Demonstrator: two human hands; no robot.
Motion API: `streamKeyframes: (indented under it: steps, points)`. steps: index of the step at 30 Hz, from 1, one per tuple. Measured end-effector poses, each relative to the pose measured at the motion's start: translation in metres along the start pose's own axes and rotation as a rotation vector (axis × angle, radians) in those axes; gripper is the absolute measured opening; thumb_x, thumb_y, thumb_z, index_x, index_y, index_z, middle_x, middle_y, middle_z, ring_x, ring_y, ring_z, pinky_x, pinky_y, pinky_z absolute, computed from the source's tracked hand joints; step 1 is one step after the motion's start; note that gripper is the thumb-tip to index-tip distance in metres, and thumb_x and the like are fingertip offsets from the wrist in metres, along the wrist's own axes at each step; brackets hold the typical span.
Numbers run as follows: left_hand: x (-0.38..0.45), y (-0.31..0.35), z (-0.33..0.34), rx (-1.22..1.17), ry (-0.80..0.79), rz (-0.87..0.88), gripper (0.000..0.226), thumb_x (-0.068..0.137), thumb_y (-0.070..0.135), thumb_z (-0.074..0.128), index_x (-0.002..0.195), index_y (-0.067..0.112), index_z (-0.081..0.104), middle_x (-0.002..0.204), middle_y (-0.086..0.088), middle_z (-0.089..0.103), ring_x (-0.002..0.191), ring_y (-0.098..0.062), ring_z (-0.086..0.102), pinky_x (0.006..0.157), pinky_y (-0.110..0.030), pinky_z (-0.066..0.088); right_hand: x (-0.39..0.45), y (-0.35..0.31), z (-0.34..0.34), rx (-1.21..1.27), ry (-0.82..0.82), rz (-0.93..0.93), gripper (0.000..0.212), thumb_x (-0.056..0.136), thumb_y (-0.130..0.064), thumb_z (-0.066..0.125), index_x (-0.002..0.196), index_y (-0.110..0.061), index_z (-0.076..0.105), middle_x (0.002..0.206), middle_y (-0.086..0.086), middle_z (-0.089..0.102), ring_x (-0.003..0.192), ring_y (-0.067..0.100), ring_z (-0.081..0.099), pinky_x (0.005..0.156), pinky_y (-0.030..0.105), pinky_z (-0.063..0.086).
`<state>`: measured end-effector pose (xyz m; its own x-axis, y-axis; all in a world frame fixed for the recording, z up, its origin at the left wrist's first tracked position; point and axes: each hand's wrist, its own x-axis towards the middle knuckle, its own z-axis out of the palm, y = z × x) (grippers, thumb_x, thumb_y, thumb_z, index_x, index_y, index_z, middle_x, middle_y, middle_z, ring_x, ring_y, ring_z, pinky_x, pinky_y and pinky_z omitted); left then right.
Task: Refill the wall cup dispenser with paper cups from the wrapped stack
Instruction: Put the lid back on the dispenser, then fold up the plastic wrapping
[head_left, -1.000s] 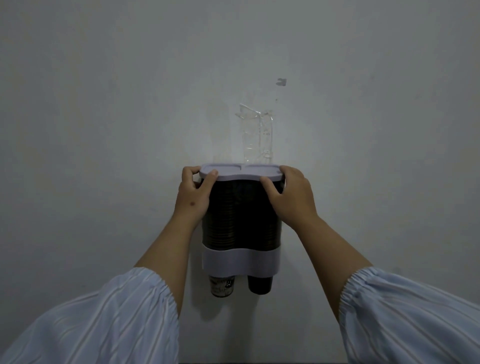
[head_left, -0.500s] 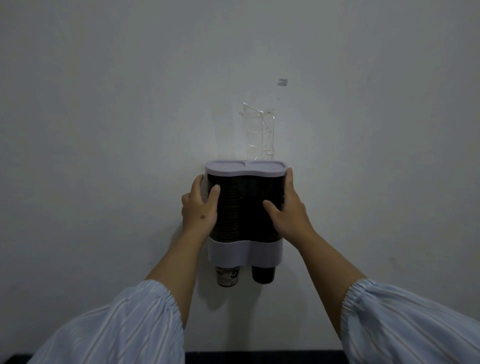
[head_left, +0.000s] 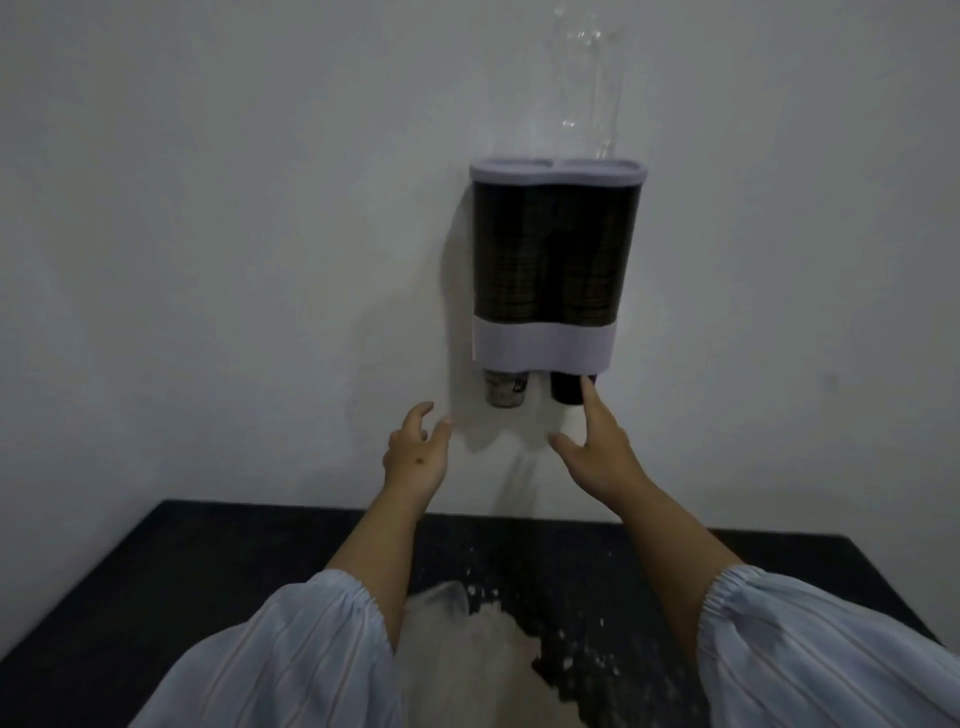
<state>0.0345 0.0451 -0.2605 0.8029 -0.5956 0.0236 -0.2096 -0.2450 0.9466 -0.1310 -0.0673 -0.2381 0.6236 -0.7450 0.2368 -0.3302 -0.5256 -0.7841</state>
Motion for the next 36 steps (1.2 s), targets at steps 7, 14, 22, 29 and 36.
streamKeyframes:
  steps: [7, 14, 22, 29, 36]
  points:
    - [-0.047, -0.095, -0.013, 0.129, -0.057, -0.215, 0.044, 0.09, 0.04, 0.052, 0.132, 0.025, 0.049, 0.136, -0.018, 0.048, 0.125, -0.036, 0.045, 0.107, -0.047, 0.038, -0.064, 0.028, 0.068, -0.022, -0.303, 0.156, 0.078, 0.093, -0.025, 0.055, 0.151, -0.021, 0.004, 0.159, 0.002, 0.016, 0.146, 0.025, 0.017, 0.119, 0.037, 0.018]
    - [-0.092, -0.153, -0.025, 0.332, -0.121, -0.423, 0.055, 0.089, 0.038, 0.055, 0.138, 0.015, 0.043, 0.141, -0.016, 0.044, 0.128, -0.037, 0.043, 0.108, -0.043, 0.037, -0.113, 0.043, 0.11, -0.013, -0.474, 0.289, 0.079, 0.092, -0.031, 0.056, 0.151, -0.018, 0.005, 0.16, 0.004, 0.011, 0.146, 0.026, 0.016, 0.118, 0.041, 0.02]
    - [-0.126, -0.187, -0.029, 0.315, -0.187, -0.535, 0.061, 0.093, 0.03, 0.051, 0.145, 0.009, 0.027, 0.149, -0.015, 0.034, 0.134, -0.035, 0.037, 0.11, -0.039, 0.034, -0.154, 0.055, 0.133, 0.039, -0.574, 0.444, 0.072, 0.095, -0.027, 0.051, 0.15, -0.01, 0.009, 0.158, 0.006, 0.017, 0.144, 0.022, 0.022, 0.111, 0.026, 0.024]
    - [-0.143, -0.187, -0.013, 0.314, -0.256, -0.518, 0.044, 0.091, 0.031, 0.054, 0.121, -0.002, 0.056, 0.131, -0.023, 0.054, 0.118, -0.035, 0.053, 0.099, -0.038, 0.043, -0.171, 0.065, 0.144, 0.124, -0.572, 0.604, 0.074, 0.093, -0.029, 0.054, 0.15, -0.01, 0.011, 0.156, 0.01, 0.021, 0.141, 0.026, 0.03, 0.111, 0.032, 0.03]
    - [-0.154, -0.182, 0.002, 0.139, -0.269, -0.53, 0.024, 0.089, 0.029, 0.059, 0.098, 0.007, 0.056, 0.097, -0.008, 0.057, 0.086, -0.019, 0.054, 0.076, -0.027, 0.041, -0.182, 0.075, 0.142, 0.247, -0.493, 0.67, 0.058, 0.091, -0.022, 0.058, 0.142, -0.016, 0.031, 0.142, 0.013, 0.042, 0.118, 0.025, 0.05, 0.092, 0.031, 0.046]
